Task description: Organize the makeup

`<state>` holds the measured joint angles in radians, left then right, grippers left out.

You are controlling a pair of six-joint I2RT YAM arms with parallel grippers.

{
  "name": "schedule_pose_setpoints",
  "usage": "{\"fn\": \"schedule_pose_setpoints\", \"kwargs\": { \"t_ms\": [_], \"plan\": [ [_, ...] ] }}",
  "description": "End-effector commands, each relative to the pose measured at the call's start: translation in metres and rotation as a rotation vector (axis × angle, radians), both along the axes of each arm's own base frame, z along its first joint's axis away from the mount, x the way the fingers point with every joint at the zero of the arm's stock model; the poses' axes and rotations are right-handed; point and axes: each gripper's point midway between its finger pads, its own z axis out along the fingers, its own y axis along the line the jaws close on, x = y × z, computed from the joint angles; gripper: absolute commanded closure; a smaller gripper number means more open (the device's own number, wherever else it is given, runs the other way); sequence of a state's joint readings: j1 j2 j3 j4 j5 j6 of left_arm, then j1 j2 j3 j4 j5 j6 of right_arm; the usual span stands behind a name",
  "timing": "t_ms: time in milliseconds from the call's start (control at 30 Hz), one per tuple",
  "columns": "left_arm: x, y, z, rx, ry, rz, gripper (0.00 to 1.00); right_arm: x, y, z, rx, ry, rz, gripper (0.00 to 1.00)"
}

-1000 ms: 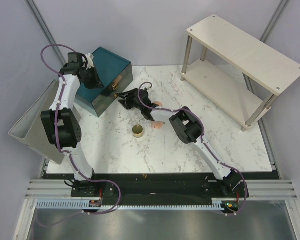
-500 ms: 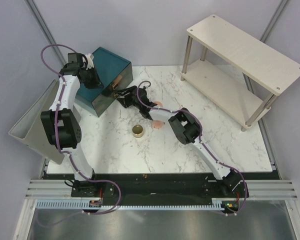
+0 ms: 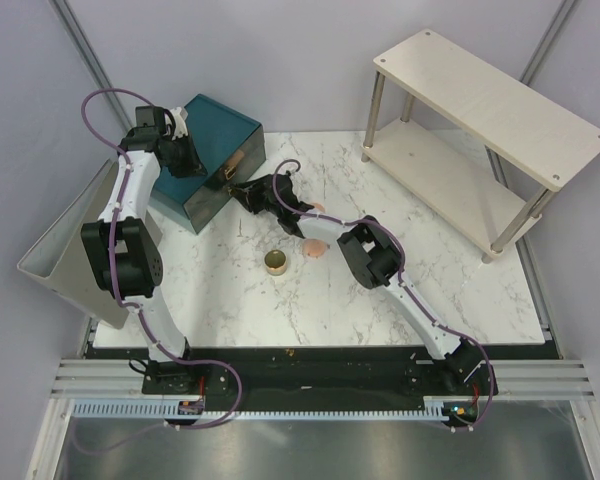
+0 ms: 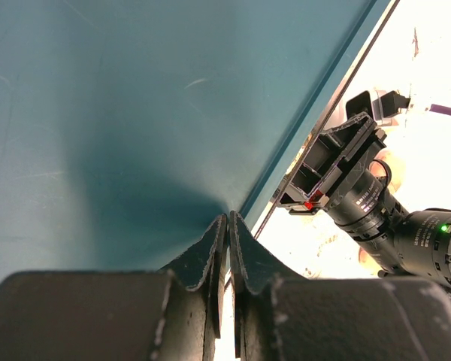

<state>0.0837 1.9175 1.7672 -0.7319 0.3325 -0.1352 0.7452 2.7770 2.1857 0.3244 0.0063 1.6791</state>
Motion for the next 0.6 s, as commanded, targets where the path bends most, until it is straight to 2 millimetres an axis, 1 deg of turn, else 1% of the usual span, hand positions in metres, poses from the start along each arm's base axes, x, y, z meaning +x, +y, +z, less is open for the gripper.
{"fn": "schedule_pose_setpoints", "kwargs": {
  "t_ms": [0,33,67,100,167,200,267,300,333,367,400,433,467,500,533,567],
  "plan": [
    [-0.056,-0.010,-0.053,0.000,0.279,-0.048,0.86,-0.018,-0.019,-0.073,-0.196,0.150,0.005,0.92],
    [-0.056,-0.010,-0.052,-0.002,0.277,-0.049,0.86,-0.019,-0.022,-0.076,-0.210,0.145,0.011,0.93],
    [-0.056,-0.009,-0.053,-0.001,0.279,-0.045,0.87,-0.018,-0.024,-0.074,-0.221,0.136,0.014,0.94],
    [-0.056,-0.010,-0.053,-0.004,0.280,-0.045,0.87,-0.015,-0.027,-0.067,-0.224,0.122,0.016,0.95],
    [-0.055,-0.009,-0.052,-0.003,0.277,-0.043,0.87,-0.015,-0.035,-0.068,-0.261,0.106,0.027,0.97],
    [-0.056,-0.009,-0.053,-0.004,0.281,-0.042,0.86,-0.009,-0.042,-0.056,-0.260,0.092,0.020,0.97],
    [-0.056,-0.009,-0.053,-0.004,0.281,-0.042,0.87,-0.010,-0.051,-0.059,-0.292,0.086,0.026,0.98],
    [-0.055,-0.010,-0.054,-0.002,0.282,-0.044,0.87,-0.005,-0.058,-0.046,-0.292,0.069,0.019,0.98],
    [-0.055,-0.009,-0.055,-0.004,0.285,-0.040,0.87,-0.012,-0.060,-0.050,-0.303,0.079,0.047,0.98],
    [-0.055,-0.009,-0.055,-0.004,0.285,-0.042,0.86,-0.010,-0.065,-0.047,-0.309,0.074,0.046,0.98],
    [-0.055,-0.009,-0.056,-0.006,0.287,-0.041,0.87,-0.009,-0.068,-0.035,-0.318,0.047,0.056,0.98],
    [-0.055,-0.009,-0.056,-0.005,0.287,-0.040,0.87,-0.012,-0.074,-0.039,-0.335,0.051,0.064,0.98],
    [-0.054,-0.010,-0.056,-0.007,0.287,-0.043,0.86,-0.014,-0.077,-0.037,-0.339,0.050,0.077,0.98],
    [-0.054,-0.009,-0.057,-0.006,0.288,-0.041,0.87,-0.013,-0.082,-0.024,-0.345,0.025,0.080,0.98],
    [-0.055,-0.009,-0.057,-0.006,0.291,-0.041,0.86,-0.019,-0.089,-0.031,-0.370,0.036,0.088,0.98],
    [-0.054,-0.009,-0.057,-0.006,0.290,-0.041,0.87,-0.021,-0.093,-0.030,-0.379,0.035,0.091,0.99]
  ]
}}
